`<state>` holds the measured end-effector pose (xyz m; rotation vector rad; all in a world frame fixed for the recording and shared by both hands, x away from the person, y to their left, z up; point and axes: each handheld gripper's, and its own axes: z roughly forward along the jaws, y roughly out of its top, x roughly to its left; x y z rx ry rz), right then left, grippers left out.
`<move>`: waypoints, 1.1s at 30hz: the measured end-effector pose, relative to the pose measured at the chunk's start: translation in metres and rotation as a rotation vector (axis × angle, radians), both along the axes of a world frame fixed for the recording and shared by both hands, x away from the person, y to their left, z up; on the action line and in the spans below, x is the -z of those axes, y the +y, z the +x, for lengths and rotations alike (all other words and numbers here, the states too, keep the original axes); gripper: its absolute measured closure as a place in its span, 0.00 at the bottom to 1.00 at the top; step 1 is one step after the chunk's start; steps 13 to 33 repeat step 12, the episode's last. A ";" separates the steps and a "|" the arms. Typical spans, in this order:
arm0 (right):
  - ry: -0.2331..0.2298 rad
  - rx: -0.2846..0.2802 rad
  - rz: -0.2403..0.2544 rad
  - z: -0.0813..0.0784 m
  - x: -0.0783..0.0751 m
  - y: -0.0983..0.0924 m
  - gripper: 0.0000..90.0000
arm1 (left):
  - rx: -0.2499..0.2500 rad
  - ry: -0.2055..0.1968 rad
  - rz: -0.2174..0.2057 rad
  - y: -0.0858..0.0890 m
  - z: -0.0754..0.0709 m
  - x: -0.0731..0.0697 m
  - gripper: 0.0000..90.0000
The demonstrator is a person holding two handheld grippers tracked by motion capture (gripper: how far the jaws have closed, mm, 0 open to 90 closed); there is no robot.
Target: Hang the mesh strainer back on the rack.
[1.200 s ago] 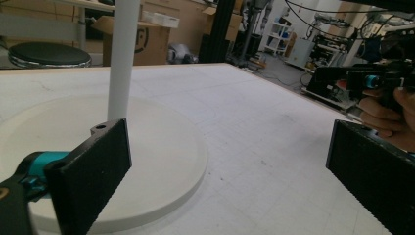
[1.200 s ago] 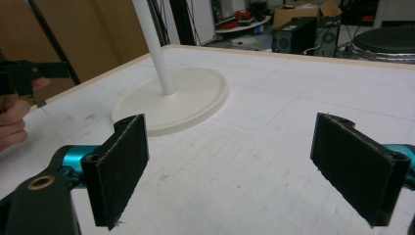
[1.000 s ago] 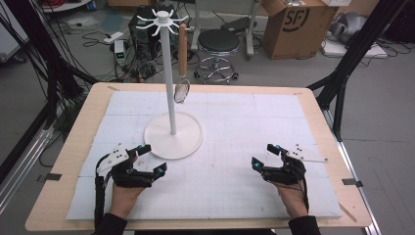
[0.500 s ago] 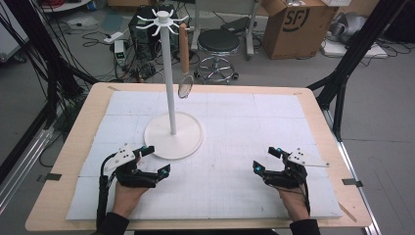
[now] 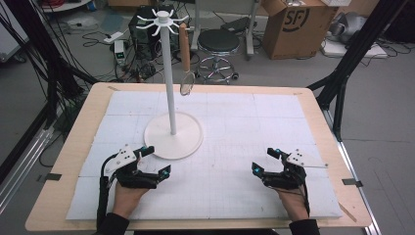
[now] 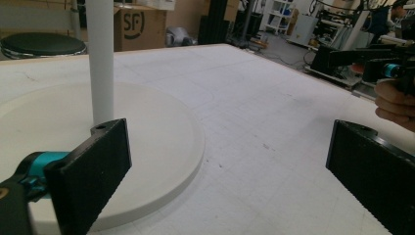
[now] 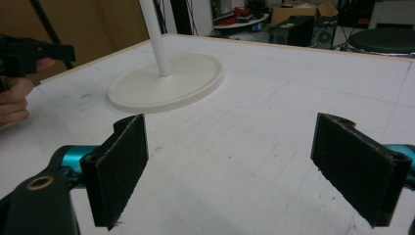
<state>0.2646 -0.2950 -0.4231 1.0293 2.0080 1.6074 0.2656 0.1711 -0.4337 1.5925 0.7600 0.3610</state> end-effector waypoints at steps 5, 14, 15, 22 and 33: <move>0.006 -0.005 0.007 0.000 0.000 0.000 0.13 | 0.001 0.001 0.008 -0.001 0.000 0.000 0.04; -0.002 -0.001 0.012 0.000 0.000 -0.001 0.13 | -0.001 0.008 0.009 -0.001 0.000 0.001 0.04; -0.002 -0.001 0.012 0.000 0.000 -0.001 0.13 | -0.001 0.008 0.009 -0.001 0.000 0.001 0.04; -0.002 -0.001 0.012 0.000 0.000 -0.001 0.13 | -0.001 0.008 0.009 -0.001 0.000 0.001 0.04; -0.002 -0.001 0.012 0.000 0.000 -0.001 0.13 | -0.001 0.008 0.009 -0.001 0.000 0.001 0.04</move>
